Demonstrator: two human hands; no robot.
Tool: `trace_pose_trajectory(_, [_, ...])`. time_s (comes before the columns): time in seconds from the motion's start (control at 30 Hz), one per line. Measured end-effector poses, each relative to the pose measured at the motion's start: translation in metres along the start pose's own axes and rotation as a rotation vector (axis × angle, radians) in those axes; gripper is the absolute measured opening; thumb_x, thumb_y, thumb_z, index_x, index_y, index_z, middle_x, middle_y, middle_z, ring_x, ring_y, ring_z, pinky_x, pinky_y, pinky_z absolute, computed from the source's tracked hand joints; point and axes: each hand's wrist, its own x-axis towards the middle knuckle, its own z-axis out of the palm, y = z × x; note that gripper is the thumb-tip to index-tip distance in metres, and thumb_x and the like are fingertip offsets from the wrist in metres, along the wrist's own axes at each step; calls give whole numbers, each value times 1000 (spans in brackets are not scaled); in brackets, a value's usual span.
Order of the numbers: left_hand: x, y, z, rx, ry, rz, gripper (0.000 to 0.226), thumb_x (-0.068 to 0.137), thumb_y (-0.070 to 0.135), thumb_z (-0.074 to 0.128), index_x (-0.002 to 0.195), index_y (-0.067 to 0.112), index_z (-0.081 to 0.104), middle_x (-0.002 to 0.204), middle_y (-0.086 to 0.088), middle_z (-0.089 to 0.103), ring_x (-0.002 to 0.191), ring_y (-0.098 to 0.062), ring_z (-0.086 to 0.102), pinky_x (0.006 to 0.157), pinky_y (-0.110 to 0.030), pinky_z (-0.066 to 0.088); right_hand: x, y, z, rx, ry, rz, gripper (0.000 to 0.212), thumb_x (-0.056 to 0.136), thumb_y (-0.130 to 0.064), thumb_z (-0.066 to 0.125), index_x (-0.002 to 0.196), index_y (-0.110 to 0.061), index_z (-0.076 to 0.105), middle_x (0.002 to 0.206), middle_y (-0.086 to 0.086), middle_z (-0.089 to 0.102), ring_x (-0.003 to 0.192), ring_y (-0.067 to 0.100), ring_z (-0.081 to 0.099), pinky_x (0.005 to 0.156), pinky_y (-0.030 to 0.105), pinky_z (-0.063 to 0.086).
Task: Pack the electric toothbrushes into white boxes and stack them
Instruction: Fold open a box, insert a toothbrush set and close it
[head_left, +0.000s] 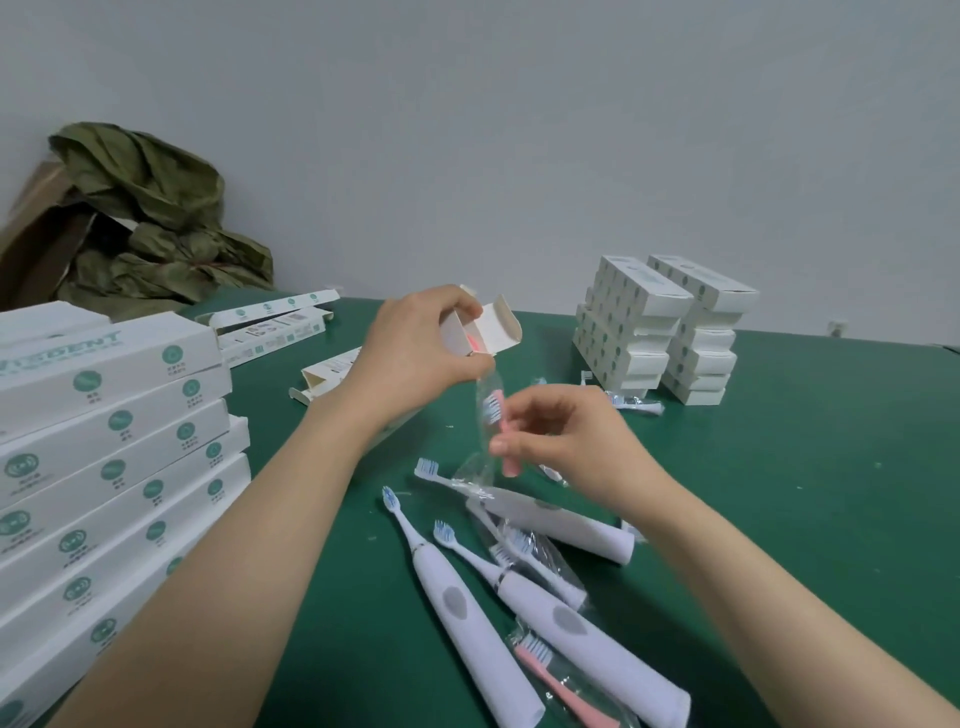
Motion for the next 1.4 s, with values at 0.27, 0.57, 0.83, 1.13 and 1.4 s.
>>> trace_pose_trajectory(0.27, [1, -5, 1, -5, -31, -13, 39, 66, 24, 78, 103, 25, 65, 89, 14, 57, 77, -13, 51, 60, -1, 32, 7, -17, -13, 414, 199, 112, 18, 77, -4, 66, 95, -2, 65, 79, 8, 71, 66, 13, 69, 61, 19, 55])
trace_pose_trajectory(0.57, [-2, 8, 3, -68, -105, 46, 37, 61, 24, 77, 88, 35, 54, 74, 27, 55, 69, 7, 50, 58, -8, 34, 39, -42, 1, 136, 701, -192, 26, 86, 1, 60, 98, -20, 53, 75, 0, 66, 66, 15, 70, 72, 29, 57])
trace_pose_trajectory(0.83, [0, 8, 6, -94, -102, 32, 39, 62, 26, 77, 95, 31, 58, 84, 22, 60, 77, -1, 53, 65, -13, 37, 44, -27, 7, -114, 633, -282, 50, 85, -5, 59, 114, -43, 45, 81, -5, 64, 67, 9, 67, 64, 18, 52])
trace_pose_trajectory(1.13, [0, 11, 12, -62, -66, -12, 53, 63, 27, 74, 115, 25, 63, 100, 8, 69, 93, -16, 60, 78, -26, 46, 52, -18, 14, -211, 599, -92, 15, 81, -17, 67, 87, -27, 56, 71, -12, 65, 66, 7, 62, 55, 19, 43])
trace_pose_trajectory(1.4, [2, 6, 14, -25, -66, -34, 61, 63, 30, 77, 122, 25, 60, 106, 6, 67, 94, -15, 59, 75, -23, 42, 50, -35, -9, -335, 205, 66, 18, 88, -19, 55, 104, -15, 62, 86, 1, 62, 70, 9, 53, 58, 15, 41])
